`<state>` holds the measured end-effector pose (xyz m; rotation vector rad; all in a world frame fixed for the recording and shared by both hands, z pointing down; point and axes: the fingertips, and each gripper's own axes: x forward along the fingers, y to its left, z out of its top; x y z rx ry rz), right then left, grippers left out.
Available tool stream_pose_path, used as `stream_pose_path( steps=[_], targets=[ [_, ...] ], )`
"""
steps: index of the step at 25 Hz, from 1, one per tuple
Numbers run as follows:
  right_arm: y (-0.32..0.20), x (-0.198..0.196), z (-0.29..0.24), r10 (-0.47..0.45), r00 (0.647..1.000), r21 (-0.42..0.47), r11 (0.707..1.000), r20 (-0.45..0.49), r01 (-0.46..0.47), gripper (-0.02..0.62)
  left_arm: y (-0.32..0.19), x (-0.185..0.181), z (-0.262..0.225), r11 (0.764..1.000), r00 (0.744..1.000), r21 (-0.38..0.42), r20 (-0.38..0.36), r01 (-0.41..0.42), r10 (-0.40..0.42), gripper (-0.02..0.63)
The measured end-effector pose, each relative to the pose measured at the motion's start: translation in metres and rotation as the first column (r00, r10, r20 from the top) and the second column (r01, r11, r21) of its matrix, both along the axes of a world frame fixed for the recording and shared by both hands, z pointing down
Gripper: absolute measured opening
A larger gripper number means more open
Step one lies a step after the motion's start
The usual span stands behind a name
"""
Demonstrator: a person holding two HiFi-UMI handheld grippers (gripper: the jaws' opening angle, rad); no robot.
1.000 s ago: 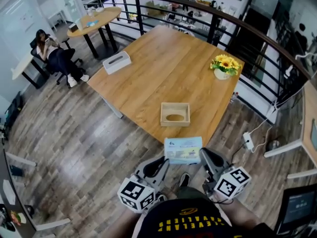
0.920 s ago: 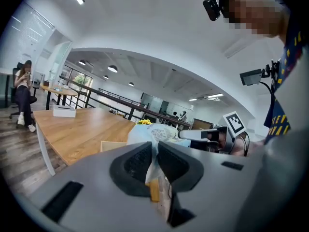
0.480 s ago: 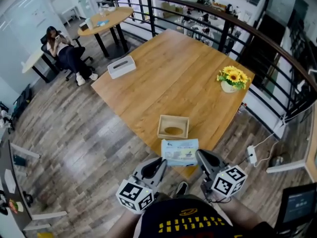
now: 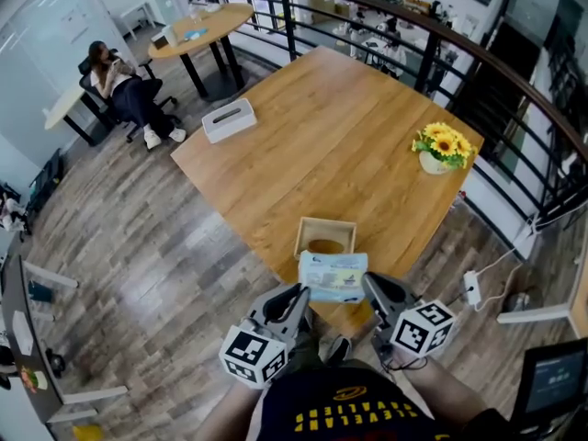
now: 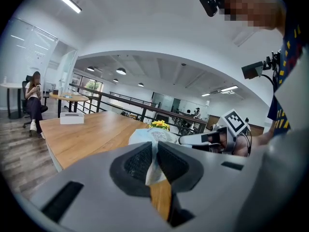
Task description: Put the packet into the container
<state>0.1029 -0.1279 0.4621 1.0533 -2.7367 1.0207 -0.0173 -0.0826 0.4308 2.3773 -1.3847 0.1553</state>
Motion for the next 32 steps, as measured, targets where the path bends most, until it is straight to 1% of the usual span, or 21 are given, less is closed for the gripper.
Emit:
stream_pose_path(
  steps=[4,11,19,23,29,32],
  targets=[
    [-0.018,-0.004,0.013,0.034,0.999,-0.015,0.999,-0.027,-0.035,0.012,-0.020,-0.005,0.014,0.999,0.999,-0.023,-0.011,-0.044,0.043,0.038],
    [-0.051,-0.013,0.032,0.088,0.992,-0.048,0.995,-0.091,-0.092,0.012,-0.062,-0.017,0.034,0.991,0.993,-0.060,-0.006,-0.117,0.117,0.037],
    [-0.079,-0.028,0.063,0.115,0.982,-0.093,0.987,-0.153,-0.130,0.012,-0.097,-0.032,0.067,0.978,0.985,-0.123,-0.001,-0.169,0.170,0.037],
    [-0.088,-0.030,0.073,0.128,0.973,-0.099,0.984,-0.193,-0.149,0.012,-0.106,-0.033,0.079,0.970,0.978,-0.142,0.031,-0.199,0.205,0.035],
    [-0.095,-0.026,0.086,0.139,0.959,-0.082,0.983,-0.248,-0.164,0.012,-0.112,-0.028,0.097,0.958,0.958,-0.153,0.119,-0.243,0.262,0.035],
    [-0.098,-0.026,0.089,0.141,0.952,-0.061,0.985,-0.272,-0.164,0.012,-0.114,-0.027,0.106,0.956,0.948,-0.132,0.153,-0.260,0.279,0.035]
  ],
)
